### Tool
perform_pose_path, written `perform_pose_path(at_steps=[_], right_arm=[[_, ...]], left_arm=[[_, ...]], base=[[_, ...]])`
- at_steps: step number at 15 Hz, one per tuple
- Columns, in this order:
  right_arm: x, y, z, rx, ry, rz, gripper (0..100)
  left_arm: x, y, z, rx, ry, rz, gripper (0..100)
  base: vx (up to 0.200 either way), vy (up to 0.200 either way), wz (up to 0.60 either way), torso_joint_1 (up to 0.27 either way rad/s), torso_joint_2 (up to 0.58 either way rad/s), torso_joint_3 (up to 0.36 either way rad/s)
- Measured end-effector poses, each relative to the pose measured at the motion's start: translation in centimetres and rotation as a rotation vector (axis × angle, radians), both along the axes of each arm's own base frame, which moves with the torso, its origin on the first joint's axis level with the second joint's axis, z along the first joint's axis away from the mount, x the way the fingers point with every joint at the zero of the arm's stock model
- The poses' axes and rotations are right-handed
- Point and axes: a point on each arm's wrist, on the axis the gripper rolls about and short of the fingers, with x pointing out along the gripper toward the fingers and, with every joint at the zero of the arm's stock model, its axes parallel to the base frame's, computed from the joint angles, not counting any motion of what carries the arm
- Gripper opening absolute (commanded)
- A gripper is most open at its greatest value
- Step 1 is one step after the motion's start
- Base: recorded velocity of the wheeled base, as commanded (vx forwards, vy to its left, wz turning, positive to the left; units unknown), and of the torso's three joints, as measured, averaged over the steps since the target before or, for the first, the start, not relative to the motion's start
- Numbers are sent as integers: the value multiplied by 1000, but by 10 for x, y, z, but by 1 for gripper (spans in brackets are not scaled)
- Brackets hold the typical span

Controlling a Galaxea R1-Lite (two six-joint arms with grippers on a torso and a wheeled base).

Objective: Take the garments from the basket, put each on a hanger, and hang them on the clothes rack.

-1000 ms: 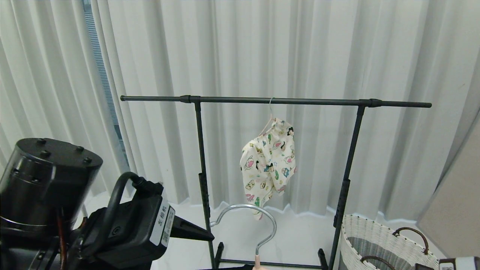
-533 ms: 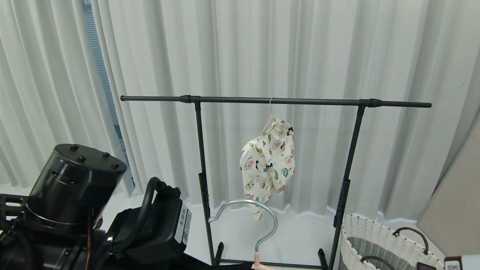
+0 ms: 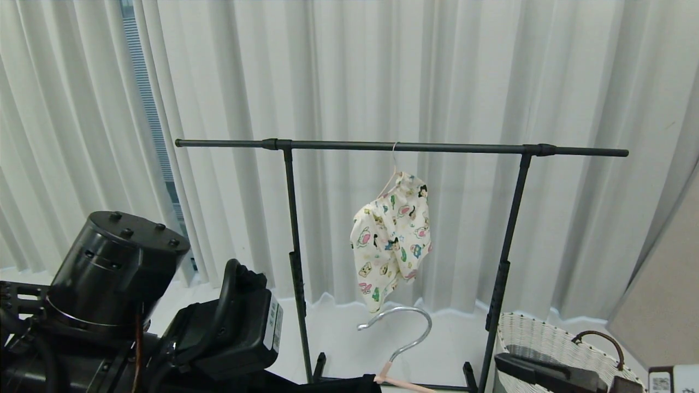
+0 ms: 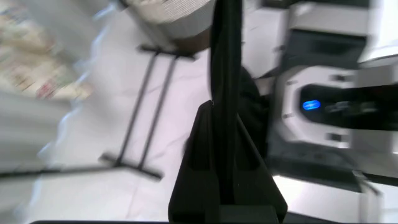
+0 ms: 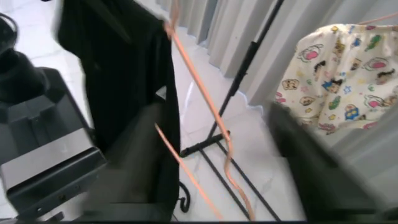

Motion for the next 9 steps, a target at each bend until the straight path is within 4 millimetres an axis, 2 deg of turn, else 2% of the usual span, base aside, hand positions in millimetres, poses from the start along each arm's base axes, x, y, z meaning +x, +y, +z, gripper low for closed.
perform_pose_path(at_steps=[3, 6, 9], right_arm=[[7, -3, -3, -22, 1, -52, 100], [16, -6, -6, -48, 17, -102, 100], [22, -1, -14, -21, 124, -163, 100]], left_arm=[[3, 6, -4, 83, -45, 121, 0], [6, 14, -2, 93, -67, 180, 0], [18, 18, 12, 20, -217, 289, 0]], base=[[0, 0, 0, 0, 0, 0], [0, 0, 0, 0, 0, 0], [0, 0, 0, 0, 0, 0]])
